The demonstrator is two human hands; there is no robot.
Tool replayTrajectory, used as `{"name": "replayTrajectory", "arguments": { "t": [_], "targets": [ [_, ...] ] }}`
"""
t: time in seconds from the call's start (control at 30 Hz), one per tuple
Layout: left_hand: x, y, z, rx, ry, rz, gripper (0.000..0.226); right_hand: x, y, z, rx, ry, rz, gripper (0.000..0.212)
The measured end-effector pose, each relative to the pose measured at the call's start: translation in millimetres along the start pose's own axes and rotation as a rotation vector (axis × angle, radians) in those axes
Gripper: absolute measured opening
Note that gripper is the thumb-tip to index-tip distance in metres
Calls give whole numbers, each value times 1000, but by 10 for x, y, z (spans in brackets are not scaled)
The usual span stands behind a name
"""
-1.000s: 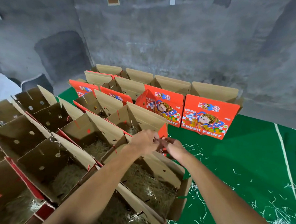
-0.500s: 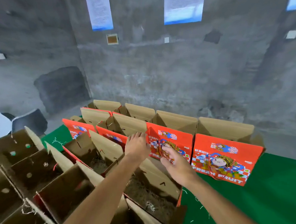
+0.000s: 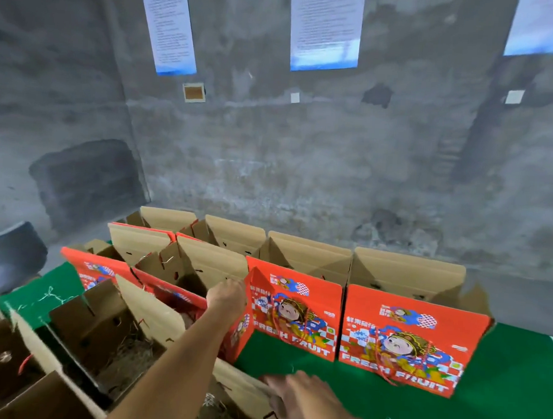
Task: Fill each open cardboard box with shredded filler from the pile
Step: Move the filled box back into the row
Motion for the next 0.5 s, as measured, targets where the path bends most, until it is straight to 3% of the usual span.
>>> {"name": "replayTrajectory", "arguments": {
  "t": [0.07,0.17,0.37,0.43,0.5],
  "targets": [
    [-56,-60,-147,-26,35,11,35,-42,-48,20,95,10,-41,38],
    [-251,-149,-437,-53,95,27,39,-193,-43,-60,503,71,-242,42],
    [-880,-192,-1185,-38,301,52,42,-608,-258,-547,802,252,-430,65],
    [-1142,-259,-1495,-114,353,22,34,-836,-233,-756,901,343,-453,60],
    [-1446,-300,-1806,-194,382,17,29,-1133,-198,-912,970,398,-490,41]
  ]
}}
Point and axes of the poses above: each hand's wrist, its own x-axis towards the middle knuckle, its own y-axis out of the palm, z = x × y, the point moved 5 cm from there along x, towards the middle knuckle, and after that the axes turned 2 degrees about -y, right-handed, at the moved point
